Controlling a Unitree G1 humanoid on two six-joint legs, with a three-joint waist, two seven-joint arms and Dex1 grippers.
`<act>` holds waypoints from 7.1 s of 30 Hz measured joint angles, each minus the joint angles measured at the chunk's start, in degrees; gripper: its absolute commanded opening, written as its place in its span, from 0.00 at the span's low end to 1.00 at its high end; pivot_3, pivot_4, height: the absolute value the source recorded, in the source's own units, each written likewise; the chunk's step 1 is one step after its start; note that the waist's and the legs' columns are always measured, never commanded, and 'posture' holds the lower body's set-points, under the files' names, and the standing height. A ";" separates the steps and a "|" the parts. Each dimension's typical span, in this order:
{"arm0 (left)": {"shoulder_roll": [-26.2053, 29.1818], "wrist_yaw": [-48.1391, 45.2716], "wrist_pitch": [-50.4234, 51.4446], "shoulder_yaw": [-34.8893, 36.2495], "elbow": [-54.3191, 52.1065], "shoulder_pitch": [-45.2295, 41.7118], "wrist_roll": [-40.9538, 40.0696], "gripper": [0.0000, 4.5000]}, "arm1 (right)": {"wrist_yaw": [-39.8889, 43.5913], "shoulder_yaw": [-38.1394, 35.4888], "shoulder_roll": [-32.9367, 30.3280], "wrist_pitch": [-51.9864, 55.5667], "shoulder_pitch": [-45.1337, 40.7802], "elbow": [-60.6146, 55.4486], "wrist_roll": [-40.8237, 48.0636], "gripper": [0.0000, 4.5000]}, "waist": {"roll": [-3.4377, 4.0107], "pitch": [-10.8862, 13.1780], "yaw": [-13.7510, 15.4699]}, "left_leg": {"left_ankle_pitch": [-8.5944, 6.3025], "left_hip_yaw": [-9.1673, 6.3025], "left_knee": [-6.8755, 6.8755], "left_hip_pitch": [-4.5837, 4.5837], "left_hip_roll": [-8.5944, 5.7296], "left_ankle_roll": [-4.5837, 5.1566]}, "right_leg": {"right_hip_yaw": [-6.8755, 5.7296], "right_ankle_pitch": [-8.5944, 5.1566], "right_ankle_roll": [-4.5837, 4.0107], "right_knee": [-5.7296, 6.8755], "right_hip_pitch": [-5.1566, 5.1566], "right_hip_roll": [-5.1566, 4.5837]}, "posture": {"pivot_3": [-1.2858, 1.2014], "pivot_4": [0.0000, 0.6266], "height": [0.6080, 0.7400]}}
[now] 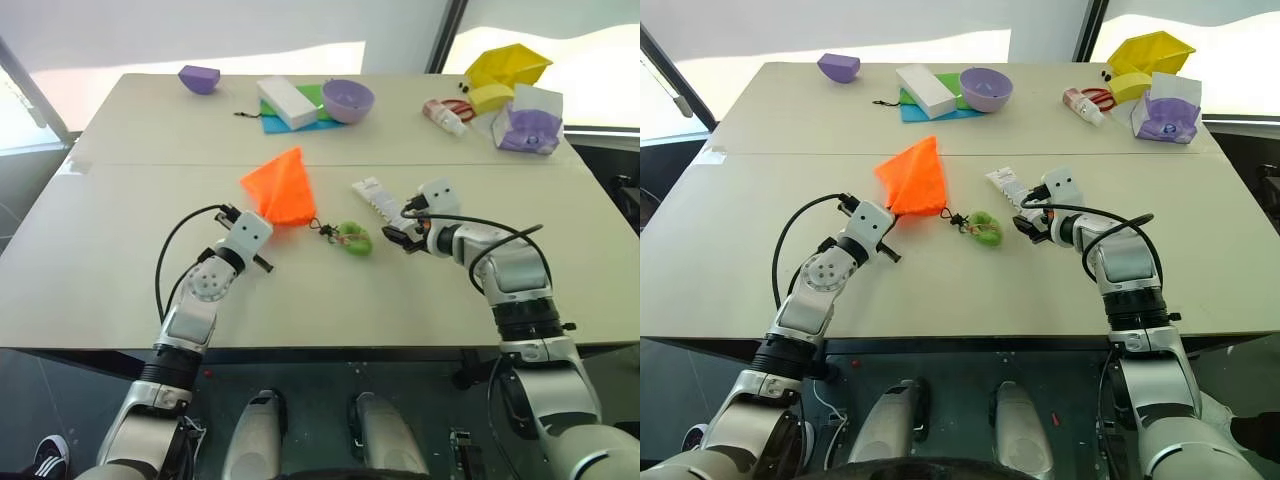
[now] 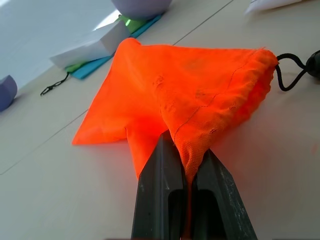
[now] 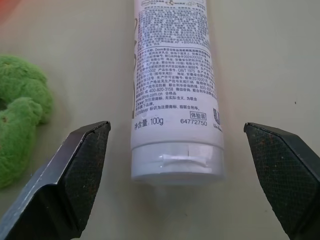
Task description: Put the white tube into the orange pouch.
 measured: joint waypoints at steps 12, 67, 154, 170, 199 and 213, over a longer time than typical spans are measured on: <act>-0.01 0.17 0.00 -0.01 -0.41 -0.01 -0.03 0.00 | 1.32 -0.17 0.22 0.95 1.68 -3.49 2.24 0.40 | 0.00 0.00 -0.09 | 0.00 -0.02 -0.01 -0.02 0.01 0.00 | 0.00 0.00 0.01 0.02 -0.04 0.02 | 0.52 0.24 1.00; 1.68 -6.45 19.09 -1.70 -11.82 -3.65 -0.67 0.00 | -9.91 13.29 19.73 -5.07 4.37 -11.94 -3.95 0.40 | -0.09 -0.02 -0.17 | 0.03 -0.26 0.13 -0.72 0.04 0.00 | -0.03 0.20 0.16 0.20 -0.77 0.21 | 0.52 0.24 1.00; 9.38 -9.56 30.01 0.14 -25.66 5.55 -11.46 0.00 | 12.91 19.62 17.78 -6.75 -0.93 -13.68 -8.20 0.99 | -0.11 -0.04 -0.50 | 0.06 -0.43 0.15 -0.39 0.22 -0.08 | 0.05 0.09 -0.29 0.96 -0.96 0.53 | 0.52 0.24 1.00; 15.48 -13.17 24.55 1.16 -27.50 10.48 -11.72 0.00 | 12.17 10.41 6.59 -12.76 3.15 -15.51 -5.25 0.99 | -0.12 -0.04 -0.55 | 0.06 -0.36 0.13 -0.36 0.24 -0.08 | 0.15 0.15 -0.42 0.85 -0.97 0.52 | 0.52 0.24 1.00; 14.63 -14.16 23.78 4.56 -25.13 11.15 -14.86 0.00 | 7.93 8.28 9.83 -17.95 -0.74 5.81 -5.45 0.00 | -0.11 -0.04 -0.49 | 0.06 -0.35 0.12 -0.35 0.35 -0.07 | 0.21 0.17 -0.44 0.86 -0.97 0.67 | 0.52 0.24 1.00; 16.59 -27.06 21.82 6.86 -22.57 12.60 -24.06 0.63 | 5.57 8.28 10.98 -16.30 2.35 0.73 -5.53 0.00 | -0.11 -0.03 -0.51 | 0.06 -0.29 0.09 -0.42 0.41 -0.08 | 0.21 0.17 -0.46 0.68 -1.00 0.66 | 0.52 0.24 1.00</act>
